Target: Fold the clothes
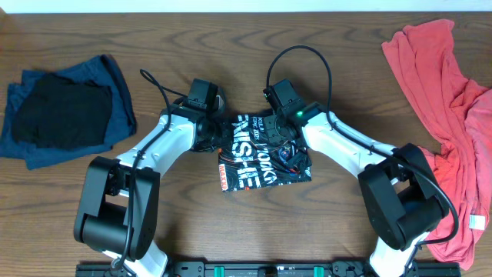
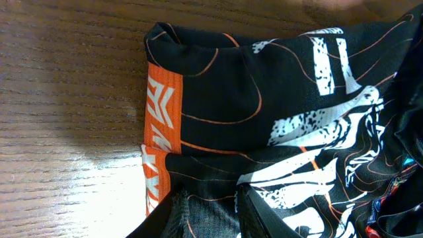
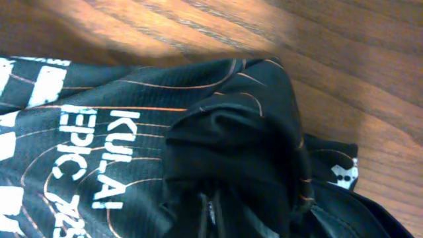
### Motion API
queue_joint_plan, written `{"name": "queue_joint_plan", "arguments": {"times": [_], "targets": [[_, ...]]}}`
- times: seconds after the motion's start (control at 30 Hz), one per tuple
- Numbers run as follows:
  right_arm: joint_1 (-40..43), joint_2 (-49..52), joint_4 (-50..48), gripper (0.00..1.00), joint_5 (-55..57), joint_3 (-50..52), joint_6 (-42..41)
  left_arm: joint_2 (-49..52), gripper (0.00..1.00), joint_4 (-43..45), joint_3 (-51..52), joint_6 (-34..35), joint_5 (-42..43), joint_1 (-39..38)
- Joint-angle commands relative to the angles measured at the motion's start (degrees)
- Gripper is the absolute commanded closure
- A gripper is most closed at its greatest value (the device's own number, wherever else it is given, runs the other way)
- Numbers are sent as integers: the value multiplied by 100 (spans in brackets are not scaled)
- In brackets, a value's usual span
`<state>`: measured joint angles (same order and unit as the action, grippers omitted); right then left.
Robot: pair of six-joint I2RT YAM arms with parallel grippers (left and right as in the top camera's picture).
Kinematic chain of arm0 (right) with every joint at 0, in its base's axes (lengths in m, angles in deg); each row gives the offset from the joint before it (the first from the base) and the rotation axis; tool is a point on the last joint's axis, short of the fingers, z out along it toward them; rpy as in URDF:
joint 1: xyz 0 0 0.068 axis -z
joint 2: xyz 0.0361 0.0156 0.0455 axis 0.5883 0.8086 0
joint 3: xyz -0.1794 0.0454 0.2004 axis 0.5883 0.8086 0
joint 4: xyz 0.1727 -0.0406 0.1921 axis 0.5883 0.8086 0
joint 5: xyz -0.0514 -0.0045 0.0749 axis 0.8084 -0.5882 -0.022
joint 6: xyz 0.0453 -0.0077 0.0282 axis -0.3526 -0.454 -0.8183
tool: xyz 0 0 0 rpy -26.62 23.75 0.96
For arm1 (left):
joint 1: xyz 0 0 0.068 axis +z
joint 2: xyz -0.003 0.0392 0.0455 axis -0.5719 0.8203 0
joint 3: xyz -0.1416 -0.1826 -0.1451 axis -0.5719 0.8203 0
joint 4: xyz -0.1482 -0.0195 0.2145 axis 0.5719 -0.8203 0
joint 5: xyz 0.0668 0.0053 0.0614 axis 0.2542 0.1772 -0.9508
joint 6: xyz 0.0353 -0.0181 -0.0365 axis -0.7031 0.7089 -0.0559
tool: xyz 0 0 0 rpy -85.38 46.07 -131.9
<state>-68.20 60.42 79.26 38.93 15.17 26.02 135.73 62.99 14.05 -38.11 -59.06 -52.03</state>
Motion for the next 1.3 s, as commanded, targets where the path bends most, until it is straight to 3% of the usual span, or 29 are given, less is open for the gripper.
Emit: {"name": "queue_joint_plan", "arguments": {"times": [0.0,0.4,0.5,0.67,1.0,1.27], "targets": [[-15,33,9,99,238,-42,2,50,72,-24,55,-101,-72,-9],[151,-439,173,99,931,-44,-590,50,73,-24,55,-103,-74,-9],[151,-448,297,92,1010,-44,-645,50,72,-24,55,-101,-72,-9],[151,-448,568,96,1423,-44,-1327,50,72,-24,55,-103,-74,-9],[-68,-595,-656,92,-1040,-44,221,50,72,-24,55,-103,-74,-9],[-118,-297,-420,91,-1003,-37,221,50,72,-22,55,-101,-74,-9]]}}
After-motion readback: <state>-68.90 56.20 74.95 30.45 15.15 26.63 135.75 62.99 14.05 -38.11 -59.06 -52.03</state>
